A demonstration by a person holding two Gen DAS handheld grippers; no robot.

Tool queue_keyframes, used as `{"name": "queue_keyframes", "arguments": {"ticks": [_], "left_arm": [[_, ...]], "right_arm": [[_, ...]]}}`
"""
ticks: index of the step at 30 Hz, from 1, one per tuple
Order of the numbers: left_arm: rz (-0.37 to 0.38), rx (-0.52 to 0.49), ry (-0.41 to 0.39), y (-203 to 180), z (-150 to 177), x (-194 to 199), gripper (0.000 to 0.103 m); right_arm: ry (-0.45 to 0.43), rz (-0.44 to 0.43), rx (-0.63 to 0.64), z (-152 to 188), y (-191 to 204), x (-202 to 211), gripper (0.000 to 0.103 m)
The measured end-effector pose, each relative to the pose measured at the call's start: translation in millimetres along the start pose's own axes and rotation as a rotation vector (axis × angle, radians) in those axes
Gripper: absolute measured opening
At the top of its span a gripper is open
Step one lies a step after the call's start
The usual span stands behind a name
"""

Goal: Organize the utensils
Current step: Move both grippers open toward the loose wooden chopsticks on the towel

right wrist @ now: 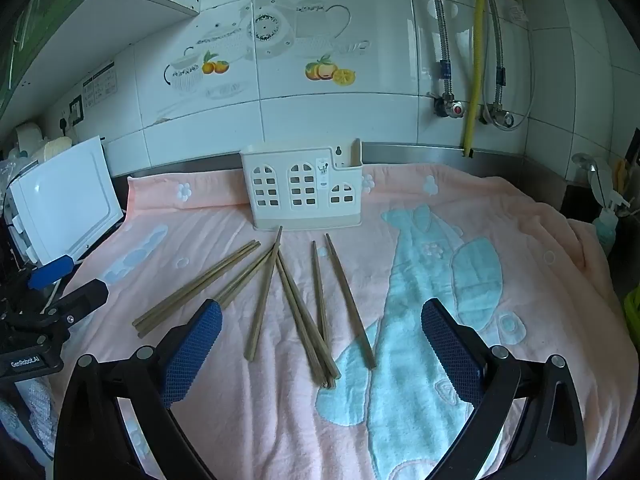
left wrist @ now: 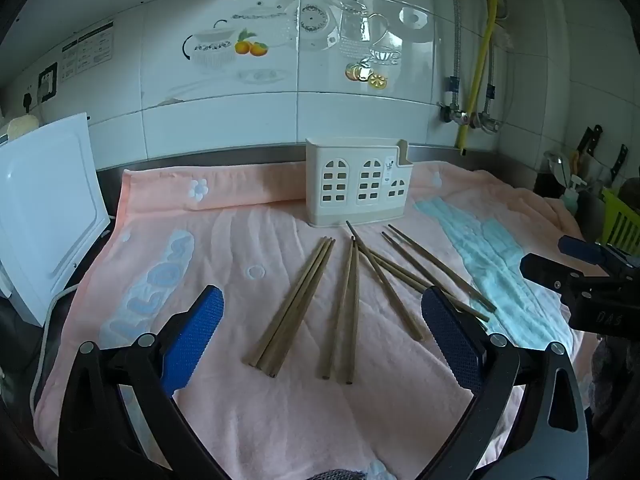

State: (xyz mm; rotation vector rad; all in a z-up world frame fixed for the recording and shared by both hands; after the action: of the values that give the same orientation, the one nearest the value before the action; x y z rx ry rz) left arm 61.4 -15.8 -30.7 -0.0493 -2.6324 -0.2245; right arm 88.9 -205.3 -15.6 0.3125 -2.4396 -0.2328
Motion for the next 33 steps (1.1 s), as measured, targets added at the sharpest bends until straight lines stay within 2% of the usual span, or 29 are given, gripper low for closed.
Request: {"name": "queue_keyframes", "arguments": {"ticks": [17,20,33], "left_arm": [[-0.002,0.007,0.002,1,2,-3,0.098],[-0.003,0.008,0.004,1,2,-4,0.098],[-0.022,0.023,0.008,13,6,-4,0.098]], "right_arm": [[0.006,-0.001,0.002,-1,2,-4,0.097],[0.004,-0.003,0.000,4,0,7,0.097],[0.000,-0.005,0.008,2,1,-7,0.097]]}}
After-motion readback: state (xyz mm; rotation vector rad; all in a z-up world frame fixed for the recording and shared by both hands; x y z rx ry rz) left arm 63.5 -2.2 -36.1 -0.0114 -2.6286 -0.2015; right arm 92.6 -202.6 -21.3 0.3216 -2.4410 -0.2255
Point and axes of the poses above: each gripper's, at about its wrist camera, not at the fingertips, and x roughly against the way its jaws point, y to its left, z to its underside, the point moved 8 cm from there along -x, roughly the way its jaws point, and after that the axes turned 12 degrees about -x, right-handed, at the moved point
